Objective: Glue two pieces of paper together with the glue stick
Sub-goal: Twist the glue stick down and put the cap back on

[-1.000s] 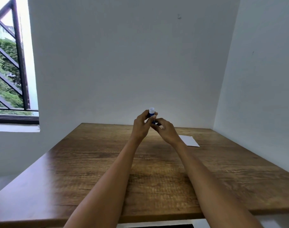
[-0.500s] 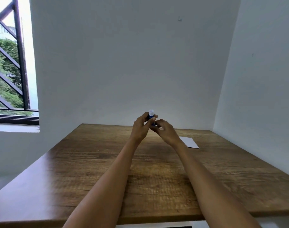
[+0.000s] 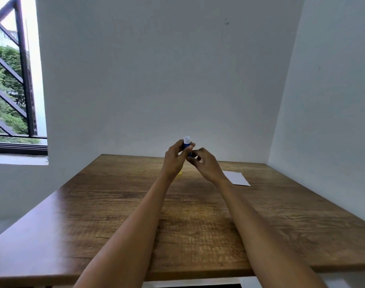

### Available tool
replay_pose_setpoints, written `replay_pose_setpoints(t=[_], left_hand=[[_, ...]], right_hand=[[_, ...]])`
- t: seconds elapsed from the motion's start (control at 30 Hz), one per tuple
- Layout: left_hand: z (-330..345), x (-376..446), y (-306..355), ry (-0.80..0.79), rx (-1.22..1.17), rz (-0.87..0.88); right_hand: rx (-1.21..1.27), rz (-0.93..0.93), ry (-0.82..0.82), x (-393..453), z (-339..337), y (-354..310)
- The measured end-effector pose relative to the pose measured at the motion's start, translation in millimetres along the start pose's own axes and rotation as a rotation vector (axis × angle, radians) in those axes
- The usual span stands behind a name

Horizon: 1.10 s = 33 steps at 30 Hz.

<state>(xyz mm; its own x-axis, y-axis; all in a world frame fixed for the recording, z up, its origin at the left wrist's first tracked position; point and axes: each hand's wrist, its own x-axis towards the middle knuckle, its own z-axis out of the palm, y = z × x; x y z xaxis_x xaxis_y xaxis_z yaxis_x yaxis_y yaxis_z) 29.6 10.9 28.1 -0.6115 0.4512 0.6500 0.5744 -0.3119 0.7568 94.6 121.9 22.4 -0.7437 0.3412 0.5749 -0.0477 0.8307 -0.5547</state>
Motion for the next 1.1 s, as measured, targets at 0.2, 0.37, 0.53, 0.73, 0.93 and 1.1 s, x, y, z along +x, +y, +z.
replay_pose_setpoints(t=[0.2, 0.37, 0.53, 0.73, 0.93, 1.1], left_hand=[[3.6, -0.8, 1.4, 0.024, -0.018, 0.0], [2.5, -1.8, 0.5, -0.003, 0.009, -0.004], [1.3, -1.2, 1.4, 0.001, 0.009, 0.011], [4.7, -1.8, 3.7, 0.02, 0.029, 0.02], [4.1, -4.2, 0.0, 0.098, 0.091, 0.028], [-12.3, -2.2, -9.8, 0.396, 0.123, -0.083]], right_hand=[[-0.292, -0.033, 0.304, -0.2, 9.9, 0.6], [-0.041, 0.004, 0.068, 1.8, 6.9, 5.0], [-0.104, -0.054, 0.066, -1.3, 4.8, 5.1], [-0.254, -0.039, 0.354, -3.3, 11.7, 5.6], [-0.189, 0.013, 0.164, -4.9, 16.5, 4.8], [-0.21, 0.185, -0.062, -1.6, 25.0, 0.4]])
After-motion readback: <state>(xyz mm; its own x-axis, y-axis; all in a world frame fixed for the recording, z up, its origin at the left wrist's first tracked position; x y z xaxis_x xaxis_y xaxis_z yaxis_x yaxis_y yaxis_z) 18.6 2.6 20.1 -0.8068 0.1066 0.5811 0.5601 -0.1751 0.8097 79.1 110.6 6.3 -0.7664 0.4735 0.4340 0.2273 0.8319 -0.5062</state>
